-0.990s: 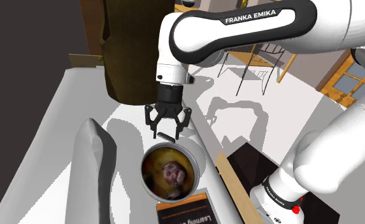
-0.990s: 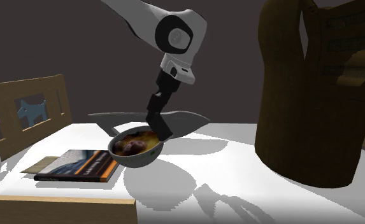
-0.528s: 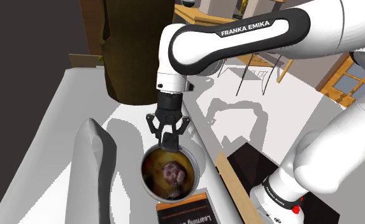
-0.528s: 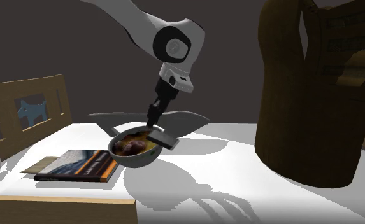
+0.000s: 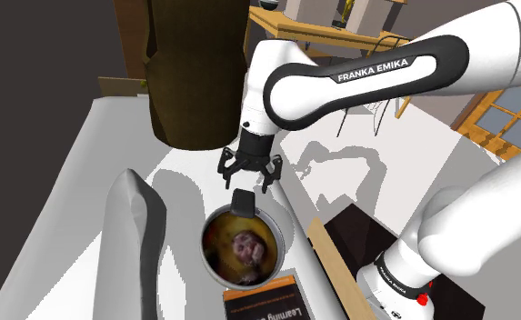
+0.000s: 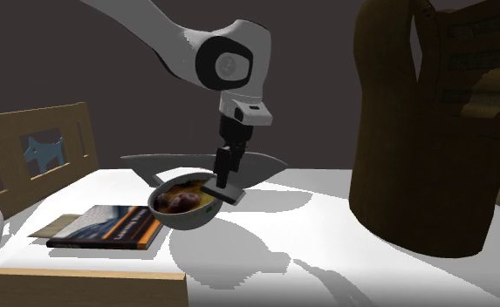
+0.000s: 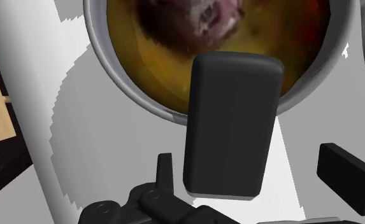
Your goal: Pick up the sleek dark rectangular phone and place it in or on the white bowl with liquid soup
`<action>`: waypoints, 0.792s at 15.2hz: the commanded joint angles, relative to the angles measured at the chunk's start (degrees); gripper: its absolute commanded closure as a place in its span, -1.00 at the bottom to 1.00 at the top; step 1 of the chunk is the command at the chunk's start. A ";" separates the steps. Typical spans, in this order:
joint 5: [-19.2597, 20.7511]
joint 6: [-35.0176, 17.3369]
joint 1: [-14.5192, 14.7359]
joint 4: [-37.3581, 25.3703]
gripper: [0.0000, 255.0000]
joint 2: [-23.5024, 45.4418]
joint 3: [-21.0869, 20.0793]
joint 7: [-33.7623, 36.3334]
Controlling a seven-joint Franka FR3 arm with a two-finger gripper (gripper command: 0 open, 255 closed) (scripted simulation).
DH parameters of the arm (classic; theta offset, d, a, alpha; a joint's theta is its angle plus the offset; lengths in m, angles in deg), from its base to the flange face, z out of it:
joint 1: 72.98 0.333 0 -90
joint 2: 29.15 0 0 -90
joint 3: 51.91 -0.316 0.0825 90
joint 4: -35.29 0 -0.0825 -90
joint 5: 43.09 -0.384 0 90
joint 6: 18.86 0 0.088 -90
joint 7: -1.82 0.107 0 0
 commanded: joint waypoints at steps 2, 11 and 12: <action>0.05 -2.65 0.16 1.64 -1.00 0.63 -0.47 0.01; -0.07 -5.63 0.43 3.19 -1.00 2.02 -1.09 0.10; -0.07 -5.63 0.43 3.19 -1.00 2.02 -1.09 0.10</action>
